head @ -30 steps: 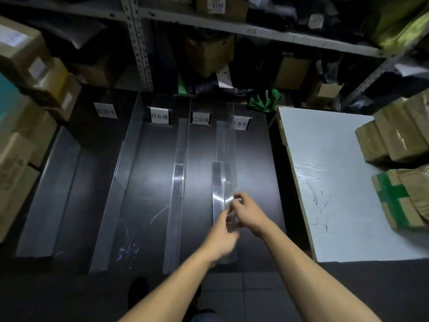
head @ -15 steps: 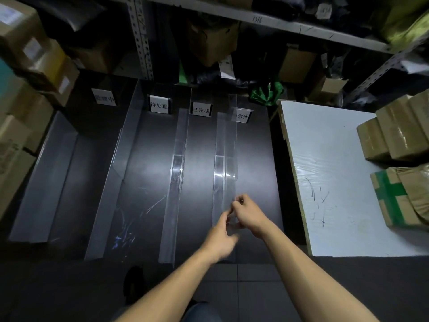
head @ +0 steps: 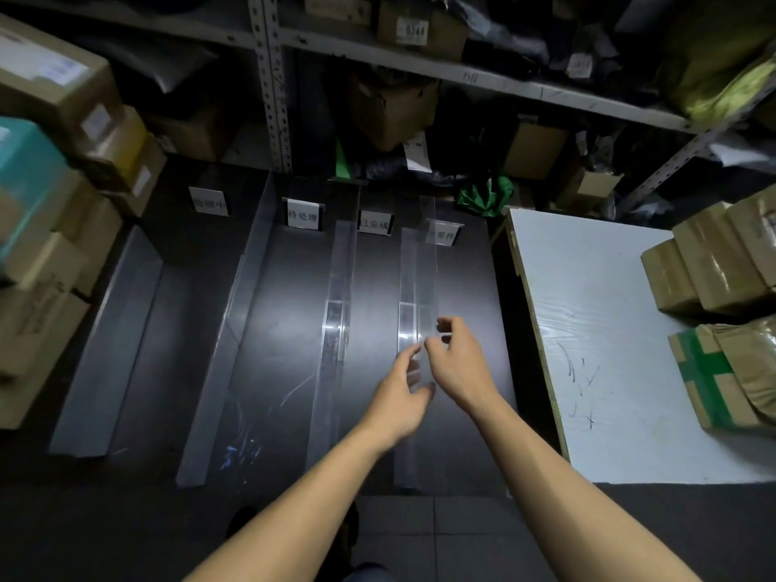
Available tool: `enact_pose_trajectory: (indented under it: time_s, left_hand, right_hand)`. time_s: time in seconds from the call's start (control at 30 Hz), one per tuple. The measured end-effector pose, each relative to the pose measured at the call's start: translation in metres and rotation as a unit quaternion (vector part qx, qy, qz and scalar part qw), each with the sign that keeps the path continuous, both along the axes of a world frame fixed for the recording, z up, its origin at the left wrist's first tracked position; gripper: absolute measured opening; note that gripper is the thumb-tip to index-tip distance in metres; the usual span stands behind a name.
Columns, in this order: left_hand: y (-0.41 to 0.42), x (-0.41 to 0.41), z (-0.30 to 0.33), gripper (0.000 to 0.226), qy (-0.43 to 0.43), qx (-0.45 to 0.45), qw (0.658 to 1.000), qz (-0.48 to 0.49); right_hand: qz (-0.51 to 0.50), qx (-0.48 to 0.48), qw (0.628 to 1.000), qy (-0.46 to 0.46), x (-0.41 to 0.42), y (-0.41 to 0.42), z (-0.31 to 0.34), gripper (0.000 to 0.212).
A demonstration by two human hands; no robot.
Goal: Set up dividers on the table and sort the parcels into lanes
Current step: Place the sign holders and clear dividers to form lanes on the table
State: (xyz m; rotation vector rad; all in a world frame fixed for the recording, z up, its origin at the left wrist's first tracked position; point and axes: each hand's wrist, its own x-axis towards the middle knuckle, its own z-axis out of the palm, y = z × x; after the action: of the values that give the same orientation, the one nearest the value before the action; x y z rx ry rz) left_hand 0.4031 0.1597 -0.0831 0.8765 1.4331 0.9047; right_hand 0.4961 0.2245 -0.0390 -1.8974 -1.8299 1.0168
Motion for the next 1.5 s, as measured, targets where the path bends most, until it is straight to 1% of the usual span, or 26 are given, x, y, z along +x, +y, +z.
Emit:
enact_pose_trajectory:
  time_s: [0.1, 0.17, 0.27, 0.33, 0.4, 0.47, 0.53, 0.6, 0.67, 0.73, 0.8, 0.97, 1.03, 1.1, 1.27, 1.4, 1.5]
  left_hand:
    - [0.013, -0.035, 0.034, 0.048, -0.005, 0.051, 0.997, 0.056]
    - [0.014, -0.072, 0.058, 0.046, 0.013, 0.086, 0.991, 0.101]
    - [0.008, -0.135, 0.086, 0.045, 0.077, 0.122, 0.975, 0.167]
    - [-0.004, -0.18, 0.095, 0.039, 0.128, 0.135, 0.961, 0.206]
    - [-0.019, -0.227, 0.096, 0.031, 0.177, 0.125, 0.948, 0.235]
    - [-0.04, -0.272, 0.087, 0.023, 0.237, 0.097, 0.928, 0.27]
    - [-0.062, -0.315, 0.07, 0.027, 0.296, 0.054, 0.904, 0.304]
    - [-0.084, -0.352, 0.049, 0.039, 0.322, -0.013, 0.898, 0.3]
    - [-0.101, -0.377, 0.027, 0.053, 0.309, -0.085, 0.913, 0.252]
    - [-0.113, -0.393, 0.006, 0.061, 0.271, -0.133, 0.932, 0.201]
    - [-0.118, -0.398, -0.009, 0.058, 0.233, -0.149, 0.946, 0.17]
    - [-0.118, -0.396, -0.028, 0.042, 0.161, -0.141, 0.968, 0.13]
    - [-0.118, -0.396, -0.027, 0.043, 0.169, -0.132, 0.97, 0.111]
    - [-0.117, -0.398, -0.025, 0.046, 0.198, -0.122, 0.968, 0.097]
    - [-0.115, -0.403, -0.01, 0.054, 0.212, -0.106, 0.959, 0.158]
    - [-0.114, -0.404, 0.006, 0.053, 0.23, -0.09, 0.953, 0.174]
    - [-0.11, -0.401, 0.02, 0.052, 0.239, -0.076, 0.951, 0.179]
  right_hand:
    - [0.02, 0.057, 0.997, 0.045, -0.04, 0.008, 0.029, 0.04]
    - [0.045, 0.081, 0.992, 0.086, -0.078, 0.008, 0.047, 0.038]
    - [0.096, 0.09, 0.982, 0.138, -0.142, 0.002, 0.066, 0.033]
    - [0.131, 0.08, 0.976, 0.155, -0.187, -0.005, 0.07, 0.031]
    - [0.169, 0.055, 0.971, 0.162, -0.231, -0.016, 0.067, 0.032]
    - [0.207, 0.023, 0.966, 0.154, -0.272, -0.029, 0.059, 0.035]
    - [0.232, -0.02, 0.962, 0.139, -0.309, -0.043, 0.044, 0.041]
    - [0.244, -0.077, 0.959, 0.124, -0.344, -0.056, 0.027, 0.045]
    - [0.251, -0.131, 0.954, 0.101, -0.371, -0.067, 0.007, 0.052]
    - [0.255, -0.169, 0.949, 0.071, -0.391, -0.076, -0.012, 0.056]
    - [0.247, -0.198, 0.947, 0.06, -0.406, -0.085, -0.029, 0.059]
    - [0.202, -0.252, 0.943, 0.082, -0.427, -0.098, -0.053, 0.064]
    - [0.19, -0.258, 0.943, 0.086, -0.429, -0.1, -0.054, 0.063]
    - [0.177, -0.265, 0.943, 0.096, -0.429, -0.099, -0.055, 0.062]
    - [0.173, -0.273, 0.941, 0.105, -0.429, -0.096, -0.048, 0.059]
    - [0.169, -0.272, 0.94, 0.12, -0.429, -0.094, -0.04, 0.05]
    - [0.174, -0.269, 0.938, 0.132, -0.425, -0.091, -0.034, 0.049]
